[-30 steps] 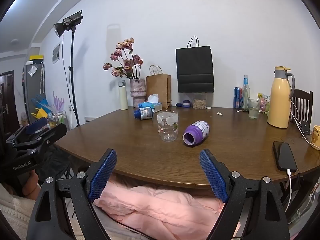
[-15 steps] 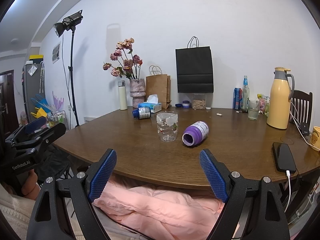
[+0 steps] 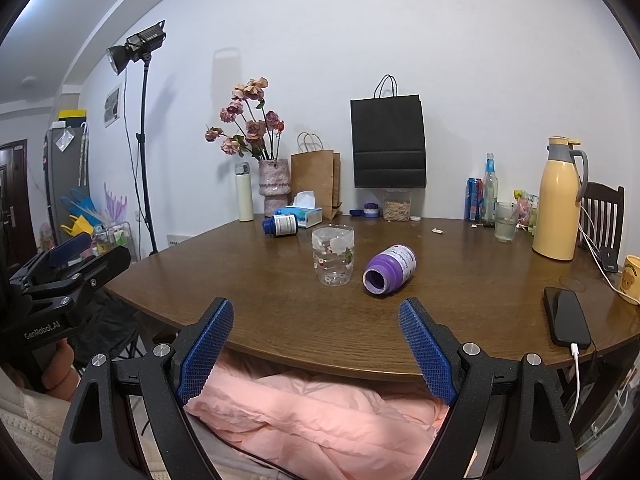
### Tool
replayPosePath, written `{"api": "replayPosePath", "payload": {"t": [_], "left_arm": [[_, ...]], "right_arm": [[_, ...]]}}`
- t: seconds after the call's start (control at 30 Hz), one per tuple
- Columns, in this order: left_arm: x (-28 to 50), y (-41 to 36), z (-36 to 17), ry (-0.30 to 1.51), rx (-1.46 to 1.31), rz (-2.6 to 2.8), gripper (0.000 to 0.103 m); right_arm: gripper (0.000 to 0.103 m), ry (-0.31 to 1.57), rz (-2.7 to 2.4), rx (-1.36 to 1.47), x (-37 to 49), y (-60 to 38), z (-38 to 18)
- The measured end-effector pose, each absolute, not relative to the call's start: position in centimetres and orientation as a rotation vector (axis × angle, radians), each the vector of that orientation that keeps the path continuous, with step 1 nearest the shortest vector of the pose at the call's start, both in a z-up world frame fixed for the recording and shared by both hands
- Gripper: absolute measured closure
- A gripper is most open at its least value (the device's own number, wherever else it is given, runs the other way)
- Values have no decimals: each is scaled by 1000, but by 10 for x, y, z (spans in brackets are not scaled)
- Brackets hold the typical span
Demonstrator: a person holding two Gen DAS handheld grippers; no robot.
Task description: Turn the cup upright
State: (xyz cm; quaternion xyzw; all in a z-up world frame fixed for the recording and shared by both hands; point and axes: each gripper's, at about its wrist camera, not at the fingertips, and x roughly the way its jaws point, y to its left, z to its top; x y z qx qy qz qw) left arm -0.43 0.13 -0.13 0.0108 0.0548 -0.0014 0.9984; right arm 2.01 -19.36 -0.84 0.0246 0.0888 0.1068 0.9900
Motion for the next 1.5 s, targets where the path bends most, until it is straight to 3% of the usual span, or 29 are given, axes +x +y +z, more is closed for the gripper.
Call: {"api": "replayPosePath", "payload": {"t": [1.5], "left_arm": [[0, 1, 2, 116, 22, 0, 0]], "right_arm": [[14, 185, 214, 44, 21, -190, -11]]}}
